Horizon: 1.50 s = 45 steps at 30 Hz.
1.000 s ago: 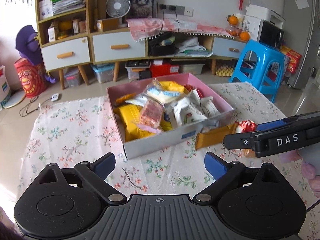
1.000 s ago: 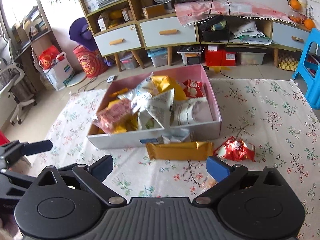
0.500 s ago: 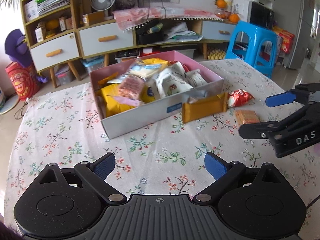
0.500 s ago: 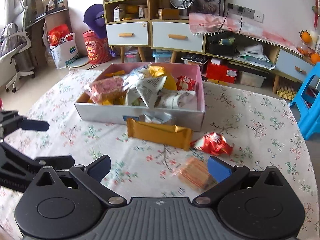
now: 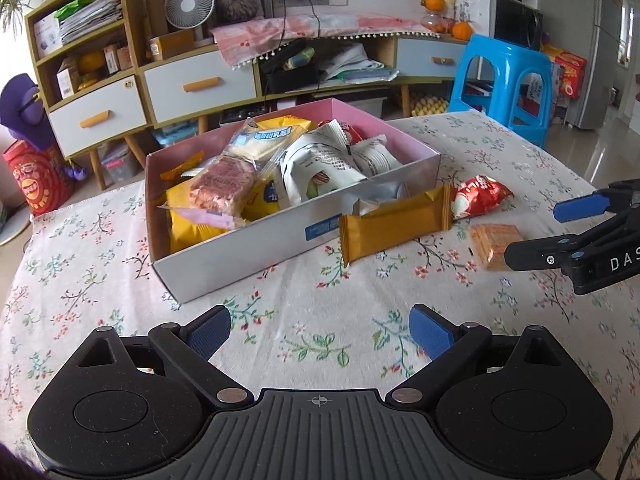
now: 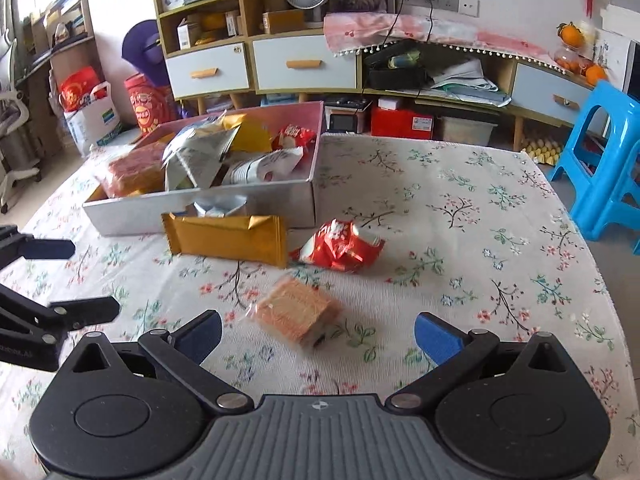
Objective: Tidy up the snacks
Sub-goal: 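Move both tools back over the remaining snacks on the table, then grasp the gold bar with the left tool while the right tool grasps the wafer pack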
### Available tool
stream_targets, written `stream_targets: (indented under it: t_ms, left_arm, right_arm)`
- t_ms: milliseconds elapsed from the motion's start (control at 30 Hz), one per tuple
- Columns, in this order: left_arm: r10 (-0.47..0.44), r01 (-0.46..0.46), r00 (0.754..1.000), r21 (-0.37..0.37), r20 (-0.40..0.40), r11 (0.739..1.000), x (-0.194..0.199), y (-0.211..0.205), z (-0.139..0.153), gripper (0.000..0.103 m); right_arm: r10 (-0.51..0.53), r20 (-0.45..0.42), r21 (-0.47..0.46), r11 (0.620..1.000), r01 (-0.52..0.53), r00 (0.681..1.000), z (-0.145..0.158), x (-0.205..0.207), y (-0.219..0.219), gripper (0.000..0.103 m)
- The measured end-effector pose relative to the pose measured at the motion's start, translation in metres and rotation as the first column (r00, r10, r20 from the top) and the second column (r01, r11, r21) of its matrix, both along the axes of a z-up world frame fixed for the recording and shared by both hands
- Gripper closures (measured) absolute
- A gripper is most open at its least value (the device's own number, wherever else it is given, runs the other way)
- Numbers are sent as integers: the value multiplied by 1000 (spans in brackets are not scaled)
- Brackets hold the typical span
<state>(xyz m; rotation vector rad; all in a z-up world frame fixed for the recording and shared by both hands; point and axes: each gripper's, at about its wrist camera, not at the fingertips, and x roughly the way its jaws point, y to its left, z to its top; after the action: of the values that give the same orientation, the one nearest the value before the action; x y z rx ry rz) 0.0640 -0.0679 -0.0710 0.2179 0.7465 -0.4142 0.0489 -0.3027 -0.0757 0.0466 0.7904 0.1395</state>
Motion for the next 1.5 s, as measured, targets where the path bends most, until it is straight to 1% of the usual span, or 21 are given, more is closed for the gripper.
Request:
stream_targets:
  t_ms: [167, 300, 433, 533, 633, 700, 733, 767, 800, 933, 1033, 1067, 1100, 1133, 1200, 1233, 1300, 1367, 1433, 1500]
  left_arm:
    - [7, -7, 1000, -18, 17, 1000, 8, -7, 0, 6]
    - [-2, 3, 1000, -32, 30, 999, 15, -11, -2, 6]
    - [-30, 31, 998, -40, 48, 999, 21, -12, -4, 6]
    - [-53, 55, 997, -42, 63, 998, 26, -15, -5, 6]
    - [-63, 68, 995, -60, 74, 996, 31, -18, -3, 8]
    - [-79, 86, 993, -75, 83, 994, 34, -21, -2, 9]
    - [-93, 101, 992, -79, 89, 992, 34, -23, -1, 11]
    - [-108, 116, 990, -79, 93, 990, 35, -26, 0, 13]
    - [-123, 131, 987, -77, 100, 988, 35, -29, 0, 14]
    - [-183, 190, 976, -51, 118, 980, 35, -39, -1, 20]
    - [-212, 217, 970, -36, 120, 975, 36, -42, -4, 22]
    - [-225, 231, 968, -35, 114, 972, 36, -42, -5, 30]
    - [-236, 240, 966, -32, 102, 970, 37, -43, -6, 35]
    - [-243, 247, 966, -35, 90, 968, 38, -43, -6, 41]
    - [-259, 263, 963, -46, 72, 964, 38, -43, -7, 47]
    - [-268, 272, 961, -51, 61, 961, 37, -43, -7, 50]
    - [-292, 294, 956, -63, 39, 954, 35, -42, -7, 53]
    - [-325, 324, 946, -78, 9, 943, 32, -41, -8, 55]
    - [-368, 364, 930, -87, -24, 927, 29, -43, -9, 55]
    - [-405, 401, 914, -80, -36, 912, 25, -46, -9, 55]
  right_arm:
    - [5, 6, 38, 999, -5, 1000, -6, 11, -4, 10]
    - [38, 10, 36, 999, -38, 999, -13, 15, -2, 10]
    - [77, 19, 35, 996, -78, 997, -17, 18, 1, 11]
    - [108, 38, 15, 994, -109, 993, -19, 18, 5, 13]
    - [153, 58, -19, 988, -153, 986, -20, 20, 8, 19]
    - [173, 60, -26, 985, -172, 983, -21, 22, 8, 25]
    - [181, 59, -30, 983, -180, 982, -22, 23, 8, 28]
    - [189, 59, -33, 982, -188, 980, -23, 24, 8, 33]
    - [200, 59, -39, 979, -198, 978, -24, 25, 8, 37]
    - [236, 72, -48, 971, -233, 969, -24, 26, 8, 45]
    - [256, 79, -45, 966, -253, 963, -24, 26, 8, 52]
    - [262, 81, -46, 965, -259, 962, -23, 25, 8, 57]
    - [267, 82, -47, 964, -264, 960, -23, 25, 8, 60]
    - [269, 83, -49, 963, -266, 959, -22, 24, 8, 62]
    - [279, 80, -51, 960, -275, 957, -21, 25, 8, 66]
    - [283, 79, -52, 959, -279, 956, -20, 24, 7, 67]
    - [286, 74, -54, 958, -283, 955, -18, 25, 5, 74]
    - [280, 65, -52, 960, -277, 958, -16, 26, 2, 76]
    - [272, 58, -52, 962, -269, 961, -15, 26, -2, 77]
    - [267, 52, -56, 963, -264, 962, -15, 25, -6, 77]
